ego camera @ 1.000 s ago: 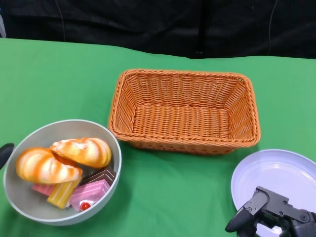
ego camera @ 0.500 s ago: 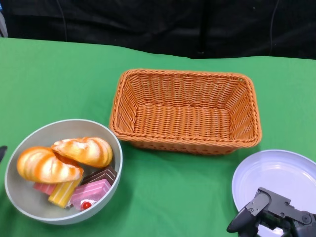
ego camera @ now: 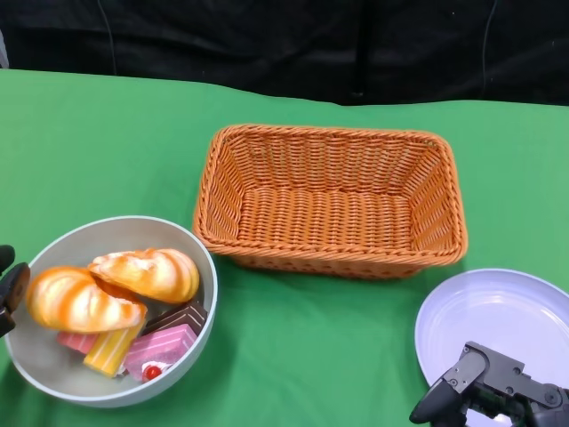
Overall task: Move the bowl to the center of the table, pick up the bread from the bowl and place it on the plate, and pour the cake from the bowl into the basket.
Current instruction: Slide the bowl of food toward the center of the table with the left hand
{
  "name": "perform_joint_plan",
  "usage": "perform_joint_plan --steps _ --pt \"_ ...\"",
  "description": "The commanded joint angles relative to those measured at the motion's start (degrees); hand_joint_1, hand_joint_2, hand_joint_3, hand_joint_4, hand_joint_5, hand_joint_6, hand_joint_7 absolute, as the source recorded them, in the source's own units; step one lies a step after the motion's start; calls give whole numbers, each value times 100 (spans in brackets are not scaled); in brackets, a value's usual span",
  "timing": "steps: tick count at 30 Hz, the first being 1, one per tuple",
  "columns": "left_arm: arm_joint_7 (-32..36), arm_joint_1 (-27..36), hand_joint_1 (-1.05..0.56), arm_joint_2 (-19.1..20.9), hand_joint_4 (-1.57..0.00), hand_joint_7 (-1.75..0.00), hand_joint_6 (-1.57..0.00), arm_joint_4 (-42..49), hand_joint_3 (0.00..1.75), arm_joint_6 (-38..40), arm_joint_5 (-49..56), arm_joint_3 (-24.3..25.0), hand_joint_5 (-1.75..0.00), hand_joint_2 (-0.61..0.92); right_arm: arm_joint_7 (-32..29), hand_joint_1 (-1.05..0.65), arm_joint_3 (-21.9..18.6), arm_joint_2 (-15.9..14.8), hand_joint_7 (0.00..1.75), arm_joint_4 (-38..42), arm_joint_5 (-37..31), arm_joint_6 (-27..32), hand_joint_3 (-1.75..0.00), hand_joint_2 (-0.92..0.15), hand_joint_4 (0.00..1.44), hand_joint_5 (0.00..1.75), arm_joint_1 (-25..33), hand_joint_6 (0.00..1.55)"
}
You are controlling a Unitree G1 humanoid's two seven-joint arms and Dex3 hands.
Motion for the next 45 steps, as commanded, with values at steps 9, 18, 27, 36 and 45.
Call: perform_joint_plan --steps 9,18,27,36,45 --pt "-615 -514 -63 298 0 0 0 298 78 1270 -674 22 0 92 6 -7 0 -40 131 -182 -44 -89 -129 -42 79 173 79 78" --pt "-430 -639 -64 129 0 0 0 110 82 1932 -1090 284 0 92 6 -9 -11 -39 131 -191 -37 -92 -128 -42 78 173 73 77" --pt "53 -621 -66 -512 0 0 0 -578 83 3166 -1705 780 0 92 36 -8 -4 -46 131 -254 -4 -42 -129 -42 78 174 73 76" --pt "314 -530 -66 -733 0 0 0 -1129 83 3808 -1857 902 0 92 -6 -8 10 -43 131 -253 -64 -73 -130 -41 79 174 78 76" --pt "819 -547 -66 -1333 0 0 0 -1656 83 4339 -1909 1321 0 92 -4 -7 15 -45 131 -274 -61 -68 -130 -41 79 174 71 77"
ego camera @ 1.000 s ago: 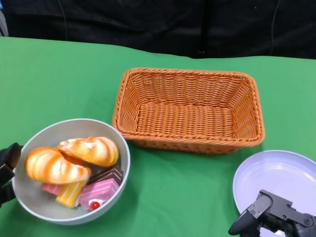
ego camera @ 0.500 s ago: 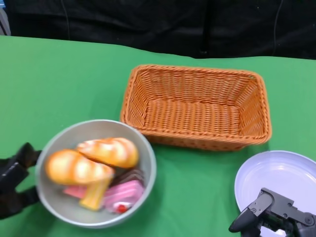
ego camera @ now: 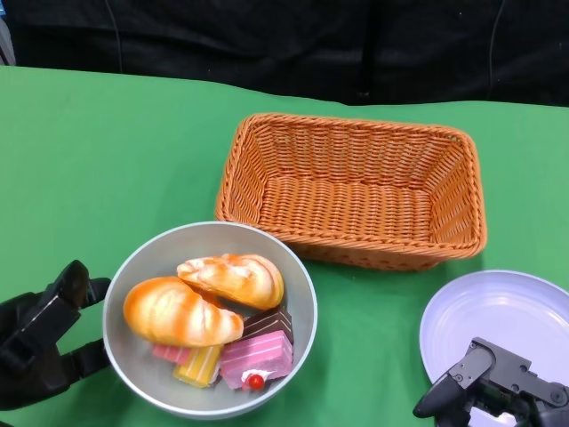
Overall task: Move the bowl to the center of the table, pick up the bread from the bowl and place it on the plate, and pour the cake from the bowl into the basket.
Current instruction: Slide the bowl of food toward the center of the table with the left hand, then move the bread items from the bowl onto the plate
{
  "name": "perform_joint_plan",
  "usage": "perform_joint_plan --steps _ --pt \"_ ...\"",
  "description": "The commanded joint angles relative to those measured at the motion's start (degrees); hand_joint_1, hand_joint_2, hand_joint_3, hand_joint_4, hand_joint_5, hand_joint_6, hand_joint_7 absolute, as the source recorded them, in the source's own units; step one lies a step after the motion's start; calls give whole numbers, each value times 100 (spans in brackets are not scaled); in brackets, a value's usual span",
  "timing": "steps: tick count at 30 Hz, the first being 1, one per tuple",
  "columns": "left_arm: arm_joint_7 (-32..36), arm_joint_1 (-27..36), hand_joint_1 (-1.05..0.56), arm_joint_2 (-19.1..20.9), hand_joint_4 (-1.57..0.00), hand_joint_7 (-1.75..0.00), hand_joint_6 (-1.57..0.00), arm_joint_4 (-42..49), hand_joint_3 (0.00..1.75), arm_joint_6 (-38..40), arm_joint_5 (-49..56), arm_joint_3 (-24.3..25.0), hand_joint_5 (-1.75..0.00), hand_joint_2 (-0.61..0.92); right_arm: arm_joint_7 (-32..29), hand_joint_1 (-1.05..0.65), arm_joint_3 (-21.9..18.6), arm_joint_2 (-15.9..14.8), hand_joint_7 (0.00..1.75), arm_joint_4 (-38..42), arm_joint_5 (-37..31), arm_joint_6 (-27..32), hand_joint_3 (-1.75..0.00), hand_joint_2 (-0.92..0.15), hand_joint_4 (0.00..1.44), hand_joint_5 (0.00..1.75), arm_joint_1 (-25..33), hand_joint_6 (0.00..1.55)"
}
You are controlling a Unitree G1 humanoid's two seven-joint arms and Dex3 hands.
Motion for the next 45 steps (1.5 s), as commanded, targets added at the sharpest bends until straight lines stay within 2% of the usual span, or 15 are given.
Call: perform_joint_plan --steps 1,6,12,17,19,23,26,37,38,39,41,42,45 --pt "231 -37 -65 -249 0 0 0 -314 83 247 -62 192 0 92 17 -6 27 -38 131 -178 -78 -115 -130 -41 79 174 29 77" --pt "377 -99 -65 -488 0 0 0 -511 82 476 -25 306 0 92 21 -5 36 -50 131 -185 -93 -149 -131 -40 77 174 13 77" --pt "223 -215 -64 -555 0 0 0 -439 80 494 -81 96 0 92 -210 -2 -20 -51 125 -133 -481 -499 -134 -35 76 165 -235 76" --pt "237 -308 -65 -533 0 0 0 -404 76 435 -40 -95 0 92 -270 -8 -23 -99 101 -327 -834 -451 -123 -37 63 141 -455 63" --pt "244 -316 -65 -532 0 0 0 -397 76 430 -35 -103 0 92 -278 -9 -17 -105 99 -342 -855 -433 -121 -38 62 139 -469 62" --pt "286 -397 -63 -598 0 0 0 -400 73 117 7 -188 0 92 -93 -17 29 -197 92 -711 -1243 -98 -117 -38 48 129 -675 52" --pt "282 -431 -63 -598 0 0 0 -455 72 -26 -27 -218 0 92 -70 -20 80 -236 91 -794 -1344 15 -109 -41 45 128 -766 49" --pt "278 -483 -63 -614 0 0 0 -459 72 49 -139 -250 0 92 -76 -21 171 -277 91 -893 -1548 200 -104 -44 45 131 -893 49" --pt "313 -451 -63 -749 0 0 0 -488 72 146 -160 -284 0 92 40 -21 180 -357 91 -865 -1730 268 -104 -44 44 131 -1095 49" --pt "339 -428 -64 -852 0 0 0 -511 71 223 -173 -308 0 92 127 -28 189 -417 89 -845 -1869 321 -82 -53 37 125 -1248 41" --pt "366 -392 -64 -1001 0 0 0 -543 71 330 -173 -323 0 92 274 -34 212 -515 89 -828 -2127 463 -54 -66 31 121 -1474 34" --pt "365 -388 -64 -1027 0 0 0 -552 71 349 -161 -314 0 92 299 -36 224 -533 88 -831 -2192 511 -44 -71 29 121 -1512 32" --pt "367 -382 -64 -1053 0 0 0 -531 71 387 -102 -350 0 92 381 -39 278 -562 85 -800 -2495 661 -27 -78 25 119 -1692 28"
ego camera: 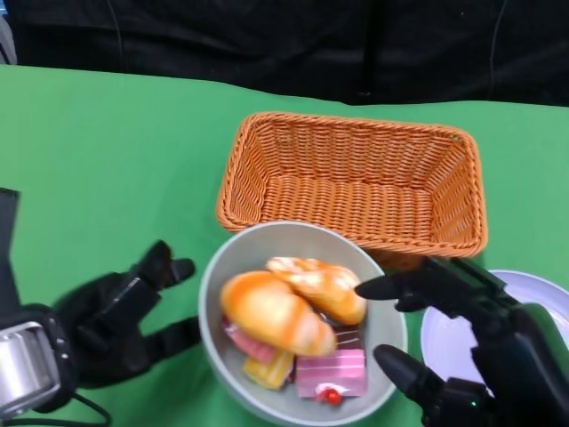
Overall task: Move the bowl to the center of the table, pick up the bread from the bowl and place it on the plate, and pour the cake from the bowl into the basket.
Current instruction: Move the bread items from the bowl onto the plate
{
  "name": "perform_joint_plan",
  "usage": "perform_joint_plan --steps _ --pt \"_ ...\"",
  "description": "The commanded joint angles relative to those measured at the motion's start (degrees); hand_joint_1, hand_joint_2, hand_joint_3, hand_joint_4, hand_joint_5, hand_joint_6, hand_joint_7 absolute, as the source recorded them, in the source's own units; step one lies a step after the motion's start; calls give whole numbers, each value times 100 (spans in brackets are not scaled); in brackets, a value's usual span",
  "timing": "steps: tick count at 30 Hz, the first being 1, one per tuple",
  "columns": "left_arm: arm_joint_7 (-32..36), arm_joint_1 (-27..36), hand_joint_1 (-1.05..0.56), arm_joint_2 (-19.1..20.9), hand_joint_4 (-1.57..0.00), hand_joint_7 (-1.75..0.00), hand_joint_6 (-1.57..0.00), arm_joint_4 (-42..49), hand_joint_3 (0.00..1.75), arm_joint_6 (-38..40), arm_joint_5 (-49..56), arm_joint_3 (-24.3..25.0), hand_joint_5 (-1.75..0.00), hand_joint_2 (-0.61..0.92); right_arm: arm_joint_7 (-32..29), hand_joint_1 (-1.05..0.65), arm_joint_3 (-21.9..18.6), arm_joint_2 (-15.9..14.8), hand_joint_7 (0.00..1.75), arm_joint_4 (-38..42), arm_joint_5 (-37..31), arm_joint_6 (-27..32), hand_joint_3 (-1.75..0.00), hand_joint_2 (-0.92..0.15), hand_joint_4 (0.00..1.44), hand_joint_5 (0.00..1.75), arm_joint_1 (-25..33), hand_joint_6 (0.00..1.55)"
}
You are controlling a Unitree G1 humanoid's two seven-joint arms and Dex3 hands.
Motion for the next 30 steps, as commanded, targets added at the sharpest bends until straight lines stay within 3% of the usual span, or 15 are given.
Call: perform_joint_plan --steps 1,6,13,19,30 --pt "25 43 -64 69 0 0 0 -57 71 37 17 -54 0 92 169 -40 230 -110 84 -224 -353 -89 -23 -80 24 118 -118 27" --pt "63 14 -64 -31 0 0 0 -19 71 93 28 -51 0 92 198 -42 327 -83 78 -109 -676 1 -9 -84 21 114 -378 28" --pt "86 20 -63 -99 0 0 0 -65 69 100 82 -82 0 92 196 -42 438 -77 68 -5 -890 74 -3 -85 21 107 -531 31" --pt "77 261 -58 131 -1 0 0 -407 69 -559 297 -487 0 92 134 -45 540 -66 63 352 -1310 137 -2 -86 16 104 -866 28" --pt "152 475 -56 254 -8 -1 -3 -537 67 -1180 420 -624 -5 92 139 -53 861 -18 47 757 -1468 207 0 -88 16 96 -1108 34"
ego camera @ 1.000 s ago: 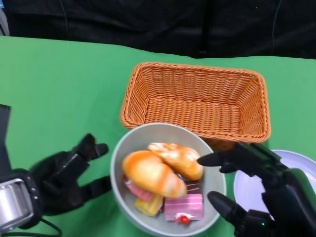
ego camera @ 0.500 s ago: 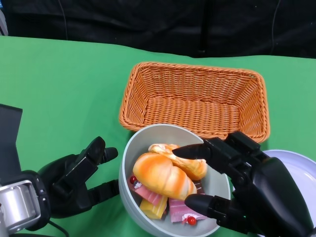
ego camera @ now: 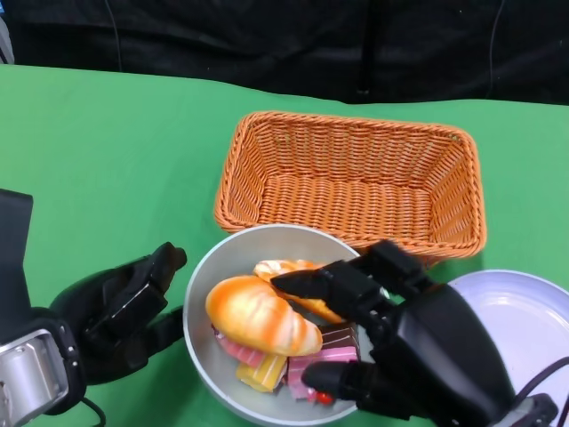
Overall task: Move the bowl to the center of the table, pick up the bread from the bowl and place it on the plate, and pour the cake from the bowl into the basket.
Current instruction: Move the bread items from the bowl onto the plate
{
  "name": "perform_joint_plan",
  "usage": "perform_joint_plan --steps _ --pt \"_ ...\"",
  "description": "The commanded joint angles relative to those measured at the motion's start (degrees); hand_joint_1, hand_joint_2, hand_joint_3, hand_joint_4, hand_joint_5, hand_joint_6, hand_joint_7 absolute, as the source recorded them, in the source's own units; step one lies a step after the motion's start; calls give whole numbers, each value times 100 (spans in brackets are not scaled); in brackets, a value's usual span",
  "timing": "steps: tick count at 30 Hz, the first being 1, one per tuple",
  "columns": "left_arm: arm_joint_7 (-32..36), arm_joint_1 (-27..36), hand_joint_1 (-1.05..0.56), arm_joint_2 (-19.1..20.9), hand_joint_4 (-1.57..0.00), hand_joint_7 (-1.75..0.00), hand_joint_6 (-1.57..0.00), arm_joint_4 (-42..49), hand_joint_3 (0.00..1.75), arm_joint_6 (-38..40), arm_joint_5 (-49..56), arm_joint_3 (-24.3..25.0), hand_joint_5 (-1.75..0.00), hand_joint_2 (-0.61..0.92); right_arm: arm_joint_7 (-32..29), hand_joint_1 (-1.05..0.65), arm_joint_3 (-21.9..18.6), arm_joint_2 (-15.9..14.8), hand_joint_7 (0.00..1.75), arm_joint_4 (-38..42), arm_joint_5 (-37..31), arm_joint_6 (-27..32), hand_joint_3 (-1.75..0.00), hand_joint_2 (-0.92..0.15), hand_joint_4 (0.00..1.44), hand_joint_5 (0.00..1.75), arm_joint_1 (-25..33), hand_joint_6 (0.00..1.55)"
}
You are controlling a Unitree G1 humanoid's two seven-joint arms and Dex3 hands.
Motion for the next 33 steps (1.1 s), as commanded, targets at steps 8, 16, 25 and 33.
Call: perform_joint_plan --steps 8,16,25,33 --pt "70 43 -56 129 -8 -1 -3 -65 66 -147 5 -29 -5 92 -44 -53 6 -43 43 17 -34 70 0 -88 17 94 -67 36" --pt "76 148 -54 -32 -2 0 0 -2 68 -216 -68 -29 -3 92 -428 -67 517 169 33 1301 -724 349 0 -86 0 91 -720 25" --pt "145 168 -54 -115 -2 0 0 -25 79 -68 -168 42 -3 92 -827 -66 685 141 31 1736 -775 401 -1 -91 0 86 -933 21" --pt "125 158 -57 -190 -3 0 0 -68 79 248 -242 2 -4 92 -920 -61 700 102 31 1610 -795 501 -1 -90 0 85 -853 22"
